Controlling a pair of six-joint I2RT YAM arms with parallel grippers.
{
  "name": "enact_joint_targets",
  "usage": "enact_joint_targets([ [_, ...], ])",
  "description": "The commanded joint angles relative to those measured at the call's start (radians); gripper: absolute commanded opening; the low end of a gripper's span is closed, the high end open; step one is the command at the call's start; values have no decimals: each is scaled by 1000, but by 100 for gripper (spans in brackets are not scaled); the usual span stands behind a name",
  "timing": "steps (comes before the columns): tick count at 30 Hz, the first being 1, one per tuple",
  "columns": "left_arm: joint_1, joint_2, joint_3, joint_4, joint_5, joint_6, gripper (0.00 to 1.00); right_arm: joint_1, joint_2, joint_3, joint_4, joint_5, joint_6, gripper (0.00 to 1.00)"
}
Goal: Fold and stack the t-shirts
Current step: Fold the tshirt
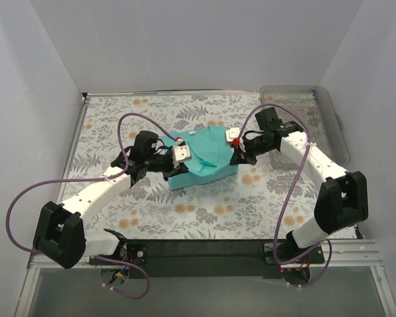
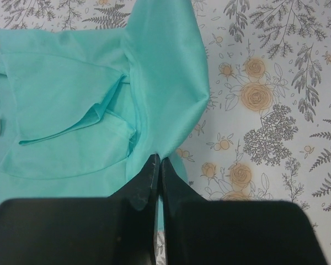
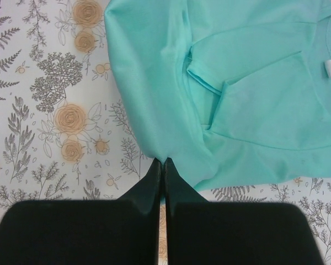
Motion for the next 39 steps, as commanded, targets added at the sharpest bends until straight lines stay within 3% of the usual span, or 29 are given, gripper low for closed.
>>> enact_joint_targets([
  [1, 50, 30, 74, -14, 98, 34, 0, -16, 57, 85, -37, -31, 23, 1],
  [23, 228, 320, 281, 126, 155, 79, 0, -74, 398, 493, -40, -83, 135, 1],
  [39, 272, 480, 360, 267, 141, 46, 0, -93, 617, 717, -24, -123, 253, 1],
])
